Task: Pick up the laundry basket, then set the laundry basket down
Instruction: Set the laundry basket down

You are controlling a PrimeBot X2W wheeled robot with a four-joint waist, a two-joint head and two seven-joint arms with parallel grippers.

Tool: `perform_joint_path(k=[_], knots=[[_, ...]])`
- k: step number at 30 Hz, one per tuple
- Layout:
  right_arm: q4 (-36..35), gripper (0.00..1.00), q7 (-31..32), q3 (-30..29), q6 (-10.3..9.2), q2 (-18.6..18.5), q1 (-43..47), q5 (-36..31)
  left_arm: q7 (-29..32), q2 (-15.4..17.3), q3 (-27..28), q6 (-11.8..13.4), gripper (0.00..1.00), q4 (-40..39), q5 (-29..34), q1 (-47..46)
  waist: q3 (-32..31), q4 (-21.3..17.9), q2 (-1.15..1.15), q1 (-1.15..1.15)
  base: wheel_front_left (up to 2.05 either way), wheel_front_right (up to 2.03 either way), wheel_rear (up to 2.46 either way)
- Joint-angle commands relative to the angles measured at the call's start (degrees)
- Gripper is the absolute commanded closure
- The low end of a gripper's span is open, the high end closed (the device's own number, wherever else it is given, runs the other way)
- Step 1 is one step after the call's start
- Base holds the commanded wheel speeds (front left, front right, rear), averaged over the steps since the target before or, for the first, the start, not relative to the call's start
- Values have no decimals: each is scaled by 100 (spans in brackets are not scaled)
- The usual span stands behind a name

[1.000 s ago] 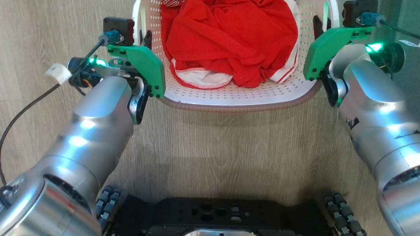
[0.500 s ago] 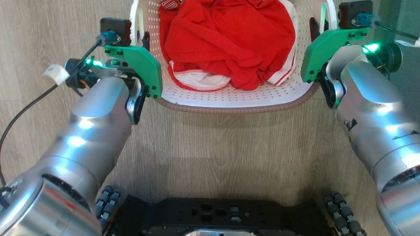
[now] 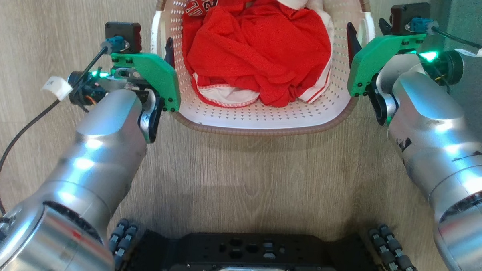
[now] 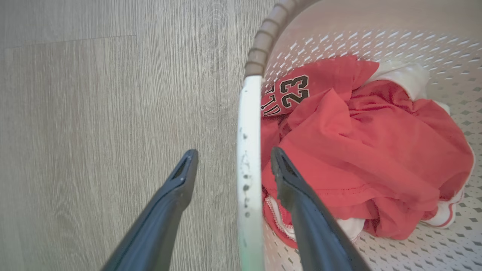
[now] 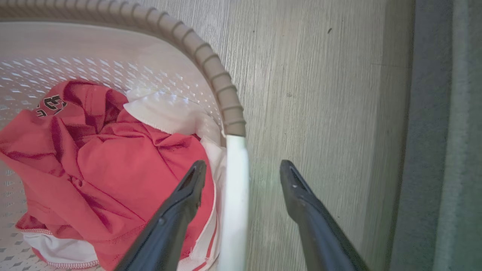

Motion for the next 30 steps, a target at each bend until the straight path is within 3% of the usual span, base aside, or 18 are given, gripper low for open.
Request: perform_joint_path(k=[1,13,22,30], knots=[[-51,0,-84,62,-10,98,289,27,-71,171,158,34,0,-84,29,141,-81,-16,0,0,0,0,0],[-445,0,-192,-172,-10,98,546,-47,-71,495,835,71,0,-1094,658,850,-1007,-174,0,0,0,0,0],[-1362,0,-194,-932,-10,98,1226,-895,-71,653,1679,108,0,-2180,1433,1827,-1937,-253,0,0,0,0,0],[-2613,0,-195,-1821,-10,98,2452,-1716,-71,624,2500,119,0,-3390,2373,3000,-2991,-246,0,0,0,0,0]])
